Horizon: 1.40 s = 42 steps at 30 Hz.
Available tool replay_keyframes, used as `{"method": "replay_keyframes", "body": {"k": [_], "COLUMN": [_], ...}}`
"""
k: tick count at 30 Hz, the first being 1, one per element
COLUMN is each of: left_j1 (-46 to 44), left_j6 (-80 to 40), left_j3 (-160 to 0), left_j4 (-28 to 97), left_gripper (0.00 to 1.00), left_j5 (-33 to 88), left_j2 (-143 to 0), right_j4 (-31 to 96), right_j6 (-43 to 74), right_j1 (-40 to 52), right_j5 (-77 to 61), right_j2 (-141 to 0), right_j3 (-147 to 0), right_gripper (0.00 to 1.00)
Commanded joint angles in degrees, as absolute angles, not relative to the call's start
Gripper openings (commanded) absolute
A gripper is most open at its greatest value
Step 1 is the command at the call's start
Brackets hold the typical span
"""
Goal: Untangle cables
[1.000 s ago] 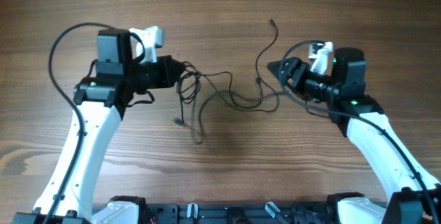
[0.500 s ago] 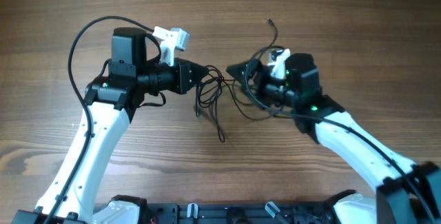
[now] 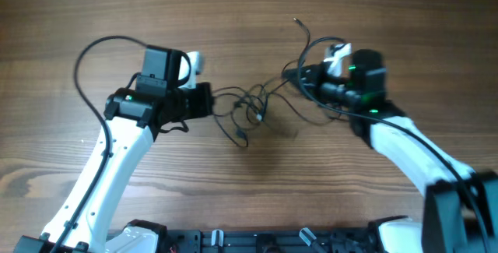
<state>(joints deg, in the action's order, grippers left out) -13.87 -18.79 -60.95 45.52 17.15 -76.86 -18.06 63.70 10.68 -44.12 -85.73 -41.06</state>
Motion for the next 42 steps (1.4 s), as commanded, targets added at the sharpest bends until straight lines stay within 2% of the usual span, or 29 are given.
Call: {"method": "replay_keyframes", "body": {"k": [1, 6, 12, 13, 14, 15, 16, 17, 18, 19, 21, 23, 24, 26, 27, 28, 30, 34, 37, 39, 42], "left_j1": [-10.8, -5.0, 6.4, 7.9, 9.1, 9.5, 9.5, 8.6, 7.6, 6.1, -0.1, -4.1, -6.3, -8.4, -9.2, -10.0, -12.5, -17.2, -20.6, -21.9, -22.0], "left_j6": [-31.3, -34.7, -36.2, -34.8, -29.4, -26.4, -22.6, -17.0, -14.8, -12.6, -5.4, -3.2, -7.2, -22.9, -29.6, -33.2, -41.2, -52.4, -62.8, -64.2, -65.4], "left_j3": [-60.9, -60.9, -61.0, -61.0, -61.0, -61.0, -61.0, -61.0, -61.0, -61.0, -61.0, -61.0, -61.0, -61.0, -61.0, -61.0, -61.0, -61.0, -61.0, -61.0, -61.0], "left_j4": [45.9, 46.1, 45.4, 44.8, 42.9, 41.4, 39.4, 36.8, 35.8, 34.8, 34.4, 33.9, 33.8, 34.3, 34.7, 34.7, 34.7, 32.7, 31.2, 28.3, 24.9], "left_gripper": [0.04, 0.04, 0.04, 0.04, 0.04, 0.04, 0.08, 0.17, 0.25, 0.30, 0.34, 0.35, 0.37, 0.49, 0.63, 0.68, 0.67, 0.57, 0.54, 0.46, 0.45], "left_j5": [-2.9, -3.2, -2.3, 0.5, 9.8, 16.7, 26.5, 39.4, 44.9, 50.2, 55.9, 52.9, 43.0, 24.5, 19.8, 18.7, 18.5, 17.5, 17.5, 17.5, 15.4], "left_j2": [-76.6, -78.7, -78.0, -77.6, -77.2, -77.1, -77.1, -77.3, -77.3, -77.4, -77.4, -77.4, -77.4, -77.7, -78.1, -78.5, -80.4, -87.8, -95.7, -99.9, -103.5], "right_j4": [-19.1, -15.3, -7.2, -4.0, -1.4, 0.1, 1.9, 3.8, 5.1, 6.8, 8.9, 9.4, 10.3, 11.9, 12.7, 13.5, 15.3, 15.7, 17.4, 18.1, 18.2], "right_j6": [48.9, 44.7, 38.7, 36.6, 34.3, 32.7, 30.3, 28.2, 27.3, 26.6, 25.5, 25.4, 25.4, 25.0, 24.3, 23.6, 23.5, 23.5, 23.5, 23.5, 23.6], "right_j1": [5.2, -0.3, -9.1, -10.8, -11.7, -11.8, -11.7, -11.7, -11.6, -11.6, -11.6, -11.4, -11.4, -11.4, -11.4, -11.4, -11.4, -11.4, -11.4, -11.4, -11.4], "right_j5": [-57.7, -57.3, -53.1, -50.0, -48.0, -47.3, -46.9, -46.8, -46.4, -46.2, -45.8, -45.9, -45.9, -45.9, -45.9, -45.7, -44.6, -44.6, -44.6, -44.6, -44.6], "right_j2": [-77.1, -72.4, -71.6, -71.2, -71.0, -70.9, -70.9, -70.9, -70.9, -70.9, -70.9, -70.9, -70.9, -70.9, -70.9, -70.9, -70.9, -70.9, -70.9, -70.9, -70.9], "right_j3": [-41.3, -41.3, -41.3, -41.3, -41.3, -41.3, -41.3, -41.3, -41.3, -41.3, -41.3, -41.3, -41.3, -41.3, -41.3, -41.3, -41.3, -41.3, -41.3, -41.3, -41.3], "right_gripper": [0.04, 0.05, 0.05, 0.05, 0.05, 0.09, 0.22, 0.51, 0.88, 1.00, 1.00, 1.00, 1.00, 1.00, 1.00, 1.00, 1.00, 1.00, 1.00, 1.00, 1.00]}}
